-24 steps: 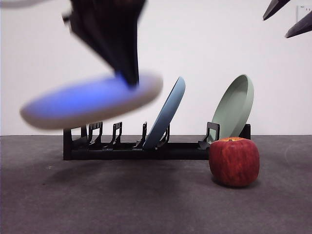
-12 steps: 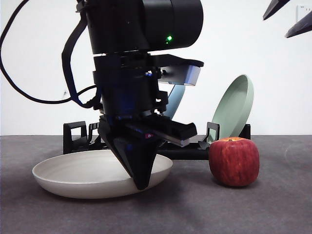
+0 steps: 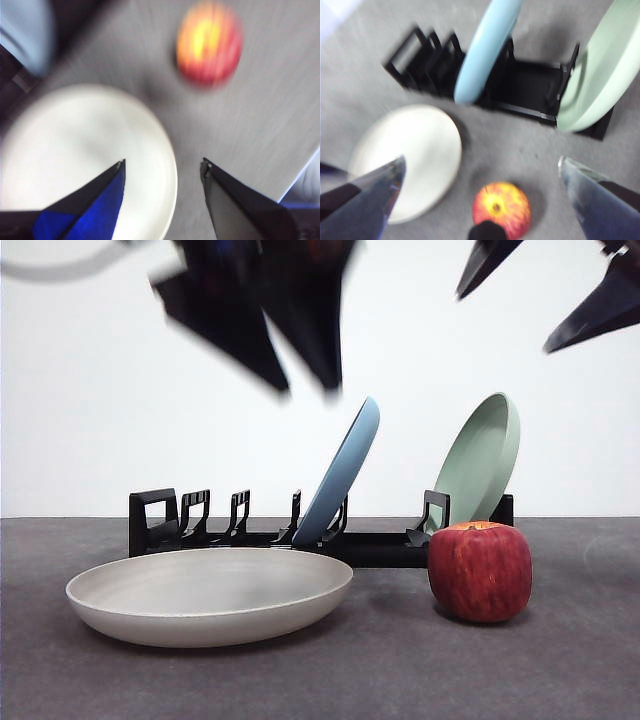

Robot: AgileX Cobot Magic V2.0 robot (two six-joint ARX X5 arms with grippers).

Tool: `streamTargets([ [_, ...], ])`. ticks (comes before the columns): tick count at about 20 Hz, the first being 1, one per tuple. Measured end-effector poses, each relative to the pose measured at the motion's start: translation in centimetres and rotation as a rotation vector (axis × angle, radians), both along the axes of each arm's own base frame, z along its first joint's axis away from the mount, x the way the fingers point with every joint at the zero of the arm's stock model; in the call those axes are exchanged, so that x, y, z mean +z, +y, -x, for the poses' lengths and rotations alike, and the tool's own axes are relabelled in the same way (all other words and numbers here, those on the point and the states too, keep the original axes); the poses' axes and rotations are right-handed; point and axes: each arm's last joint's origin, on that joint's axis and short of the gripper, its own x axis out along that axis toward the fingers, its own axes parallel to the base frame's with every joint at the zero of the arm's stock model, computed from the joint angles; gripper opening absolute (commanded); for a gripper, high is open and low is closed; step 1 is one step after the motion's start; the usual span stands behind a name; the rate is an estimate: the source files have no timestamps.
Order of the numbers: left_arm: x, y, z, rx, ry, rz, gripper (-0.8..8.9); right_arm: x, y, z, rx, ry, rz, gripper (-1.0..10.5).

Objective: Take the yellow plate from the plate rack,put the plate on the table,take the apple from the table,put the apple in the plate

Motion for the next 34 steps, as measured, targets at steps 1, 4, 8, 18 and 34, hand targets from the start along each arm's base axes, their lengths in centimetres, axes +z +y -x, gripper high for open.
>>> streamTargets([
  [1,1.7,1.0,0.6,0.015,-0.053,0.056,2.52,-0.3,0.7,-0.3,0.004,0.013,0.038,5.3],
  [4,6.2,4.9,2.8,0.127,-0.240,0.166,2.52,-2.1,3.0,-1.3,0.019,0.088,0.180,5.3],
  [8,10.0,10.2,5.8,0.307,-0.440,0.275,2.52,-5.5,5.4,-2.9,0.055,0.183,0.318,5.3],
  [18,12.0,18.2,10.5,0.577,-0.623,0.335,2.52,-13.2,7.0,-5.7,0.078,0.427,0.464,2.8],
  [34,11.6,19.8,11.5,0.623,-0.636,0.290,2.51,-5.0,12.6,-5.9,0.157,0.192,0.349,-0.1],
])
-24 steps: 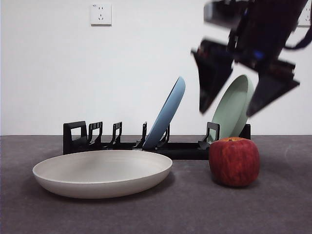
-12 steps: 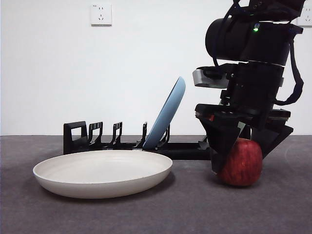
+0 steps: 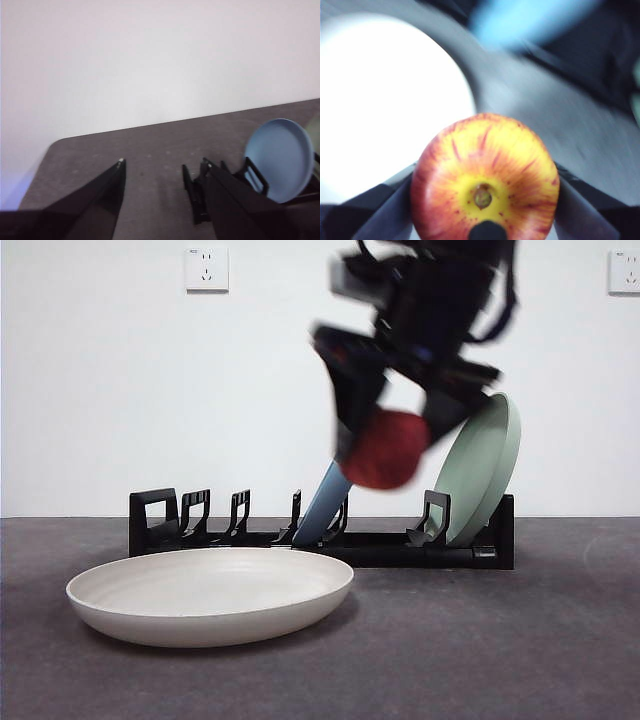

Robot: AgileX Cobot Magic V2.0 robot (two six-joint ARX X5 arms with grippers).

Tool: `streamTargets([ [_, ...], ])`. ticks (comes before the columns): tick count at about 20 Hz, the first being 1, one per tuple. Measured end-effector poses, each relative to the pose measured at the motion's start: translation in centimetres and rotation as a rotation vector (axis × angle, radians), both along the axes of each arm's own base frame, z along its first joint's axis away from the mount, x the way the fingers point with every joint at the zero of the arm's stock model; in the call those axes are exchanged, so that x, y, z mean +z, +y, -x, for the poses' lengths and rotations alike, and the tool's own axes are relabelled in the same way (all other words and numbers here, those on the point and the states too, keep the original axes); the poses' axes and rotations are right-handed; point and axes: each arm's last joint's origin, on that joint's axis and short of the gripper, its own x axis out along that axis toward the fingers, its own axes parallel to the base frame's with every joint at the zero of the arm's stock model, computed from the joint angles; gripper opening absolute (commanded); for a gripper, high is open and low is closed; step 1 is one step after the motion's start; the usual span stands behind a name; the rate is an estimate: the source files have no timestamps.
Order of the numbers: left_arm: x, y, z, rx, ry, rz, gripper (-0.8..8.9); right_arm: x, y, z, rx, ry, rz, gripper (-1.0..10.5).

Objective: Take the yellow plate from the plate rack,put the plate on the table,take the apple from the table,put the apple in the plate

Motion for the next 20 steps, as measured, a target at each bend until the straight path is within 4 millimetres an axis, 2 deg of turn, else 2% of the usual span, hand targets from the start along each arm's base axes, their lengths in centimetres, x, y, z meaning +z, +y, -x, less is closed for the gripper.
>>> streamTargets([
  [4,-0.2,0.1,0.0,0.024,0.010,-0.026,2.51,3.2,2.7,0.9,0.077,-0.074,-0.067,-0.1],
  [6,-0.2,0.2,0.0,0.040,0.008,-0.042,2.51,3.4,4.2,0.8,0.105,-0.081,-0.075,-0.1],
  [7,-0.2,0.2,0.0,0.039,0.008,-0.053,2.51,2.9,5.1,0.6,0.117,-0.072,-0.069,-0.1],
  [12,-0.5,0.2,0.1,0.036,0.027,-0.098,2.51,-2.1,9.6,-0.7,0.169,0.018,0.013,-0.1],
  [17,-0.8,0.3,0.1,0.035,0.051,-0.133,2.51,-6.7,10.8,-1.2,0.177,0.112,0.105,-0.1],
  [19,-0.9,0.3,0.1,0.035,0.054,-0.139,2.51,-8.1,11.0,-1.4,0.176,0.138,0.131,-0.1],
  [20,-0.9,0.3,0.1,0.035,0.056,-0.142,2.51,-8.1,11.0,-1.4,0.177,0.138,0.129,0.0],
])
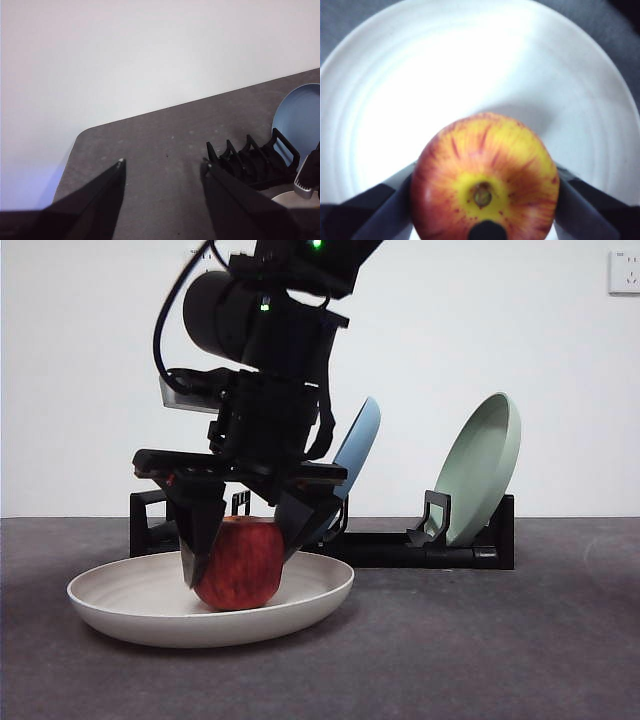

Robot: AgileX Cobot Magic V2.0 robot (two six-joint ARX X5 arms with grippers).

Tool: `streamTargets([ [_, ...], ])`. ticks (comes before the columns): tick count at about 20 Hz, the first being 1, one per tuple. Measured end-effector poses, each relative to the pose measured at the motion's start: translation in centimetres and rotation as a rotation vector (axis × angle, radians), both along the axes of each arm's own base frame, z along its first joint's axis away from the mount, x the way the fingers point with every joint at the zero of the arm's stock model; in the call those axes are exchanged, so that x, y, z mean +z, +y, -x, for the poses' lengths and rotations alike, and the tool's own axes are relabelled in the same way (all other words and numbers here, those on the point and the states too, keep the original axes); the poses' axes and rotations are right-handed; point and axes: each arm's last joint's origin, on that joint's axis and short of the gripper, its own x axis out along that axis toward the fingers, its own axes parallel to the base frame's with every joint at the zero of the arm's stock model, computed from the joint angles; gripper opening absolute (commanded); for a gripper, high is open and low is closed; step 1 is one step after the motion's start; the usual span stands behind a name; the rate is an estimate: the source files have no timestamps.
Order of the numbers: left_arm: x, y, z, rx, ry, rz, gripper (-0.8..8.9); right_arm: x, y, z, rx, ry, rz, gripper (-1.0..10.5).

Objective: Take the yellow plate from the plate rack,put the plate on the table,take the apple from the table,put the apple in the plate

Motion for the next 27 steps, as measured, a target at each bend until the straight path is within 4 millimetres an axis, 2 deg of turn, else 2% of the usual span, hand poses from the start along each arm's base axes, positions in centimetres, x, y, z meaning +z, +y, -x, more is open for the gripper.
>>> streamTargets([
  [3,-0.1,0.0,0.0,0.000,0.006,-0.009,2.51,0.0,0.0,0.0,0.000,0.003,0.004,1.3],
  [7,-0.4,0.1,0.1,0.000,0.026,-0.037,2.51,0.0,0.1,0.2,0.005,0.002,0.005,4.3],
  [9,-0.5,0.1,0.1,0.001,0.032,-0.043,2.51,0.0,0.2,0.2,0.005,0.000,0.006,5.2],
  [21,-0.7,0.2,0.2,-0.001,0.053,-0.015,2.51,0.2,0.2,0.2,0.005,0.005,0.012,5.1],
  [24,-0.7,0.1,0.1,-0.022,0.062,0.002,2.51,1.0,0.3,0.1,0.005,-0.009,-0.006,5.1],
  [27,-0.8,-0.2,-0.1,-0.033,0.072,0.011,2.51,2.7,0.1,0.3,0.005,-0.036,-0.037,5.0],
])
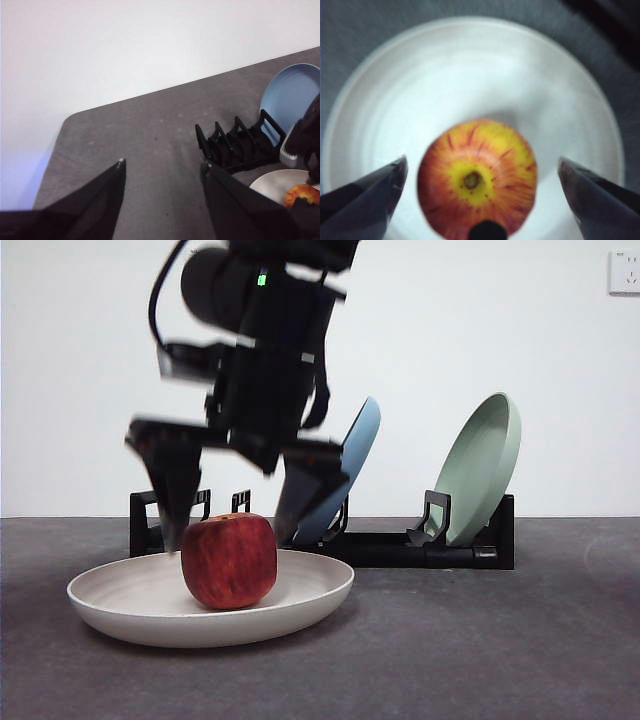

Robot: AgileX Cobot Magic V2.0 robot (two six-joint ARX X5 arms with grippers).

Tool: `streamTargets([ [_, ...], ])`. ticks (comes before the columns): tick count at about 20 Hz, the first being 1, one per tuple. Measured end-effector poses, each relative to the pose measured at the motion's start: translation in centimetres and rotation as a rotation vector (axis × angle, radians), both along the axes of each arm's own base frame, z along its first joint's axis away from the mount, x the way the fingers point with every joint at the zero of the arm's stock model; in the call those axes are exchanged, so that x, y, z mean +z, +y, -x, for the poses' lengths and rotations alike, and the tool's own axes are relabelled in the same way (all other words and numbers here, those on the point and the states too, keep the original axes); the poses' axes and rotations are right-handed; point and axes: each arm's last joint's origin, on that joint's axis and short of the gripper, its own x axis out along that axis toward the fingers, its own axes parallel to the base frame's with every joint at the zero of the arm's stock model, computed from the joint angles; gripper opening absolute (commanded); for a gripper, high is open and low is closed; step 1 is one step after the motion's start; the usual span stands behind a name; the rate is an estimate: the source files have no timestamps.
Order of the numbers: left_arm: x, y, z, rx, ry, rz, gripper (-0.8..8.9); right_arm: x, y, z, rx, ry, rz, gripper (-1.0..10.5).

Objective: Take the yellow plate from the plate rack,put the plate on the table,take the apple from the table,put the apple in the plate

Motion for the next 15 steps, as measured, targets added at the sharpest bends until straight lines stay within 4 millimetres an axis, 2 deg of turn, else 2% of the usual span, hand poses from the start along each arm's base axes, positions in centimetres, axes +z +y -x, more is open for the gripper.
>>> streamTargets([
  [6,0.0,-2.0,-1.3,-0.023,0.029,-0.017,2.50,6.0,-1.8,0.9,-0.003,-0.094,-0.106,5.0],
  [13,-0.6,-5.6,-3.6,-0.108,0.099,-0.051,2.47,11.4,-5.6,2.2,-0.036,-0.152,-0.154,5.0],
  [15,-0.9,-6.8,-4.3,-0.152,0.121,-0.059,2.47,12.7,-6.9,2.6,-0.053,-0.161,-0.162,4.1],
])
